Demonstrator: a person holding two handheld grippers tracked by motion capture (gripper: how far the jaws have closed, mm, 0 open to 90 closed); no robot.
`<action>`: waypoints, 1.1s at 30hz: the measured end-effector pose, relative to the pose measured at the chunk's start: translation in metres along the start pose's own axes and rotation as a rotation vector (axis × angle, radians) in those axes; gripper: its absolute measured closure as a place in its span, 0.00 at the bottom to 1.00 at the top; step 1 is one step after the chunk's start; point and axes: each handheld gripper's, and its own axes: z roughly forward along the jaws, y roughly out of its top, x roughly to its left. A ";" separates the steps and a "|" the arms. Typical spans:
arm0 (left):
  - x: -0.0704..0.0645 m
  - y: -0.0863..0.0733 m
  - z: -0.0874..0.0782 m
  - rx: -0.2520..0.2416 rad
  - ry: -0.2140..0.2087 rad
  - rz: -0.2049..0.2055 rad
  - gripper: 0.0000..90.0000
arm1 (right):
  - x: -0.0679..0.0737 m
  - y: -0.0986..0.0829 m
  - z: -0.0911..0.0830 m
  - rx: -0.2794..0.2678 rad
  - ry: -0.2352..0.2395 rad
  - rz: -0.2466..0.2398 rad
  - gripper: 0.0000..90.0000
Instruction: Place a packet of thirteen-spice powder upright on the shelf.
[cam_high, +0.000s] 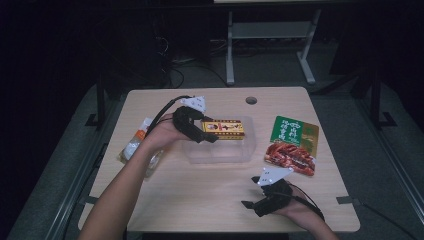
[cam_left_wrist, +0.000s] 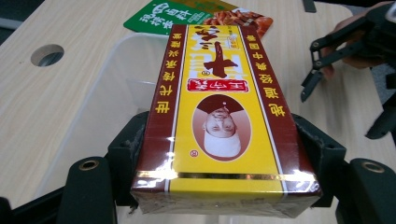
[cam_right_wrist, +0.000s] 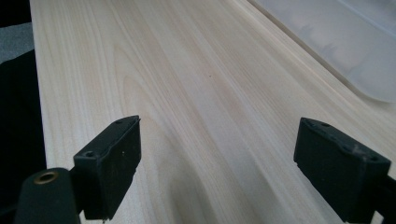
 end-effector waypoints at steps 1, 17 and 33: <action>0.002 0.001 0.002 0.003 0.002 0.007 0.35 | 0.000 0.000 0.000 -0.001 0.001 0.000 0.16; 0.019 0.006 0.039 0.063 -0.026 0.002 0.35 | -0.001 -0.001 -0.001 -0.013 0.014 -0.002 0.17; 0.027 0.003 0.055 0.086 -0.020 -0.004 0.35 | -0.003 -0.002 -0.001 -0.016 0.017 -0.006 0.17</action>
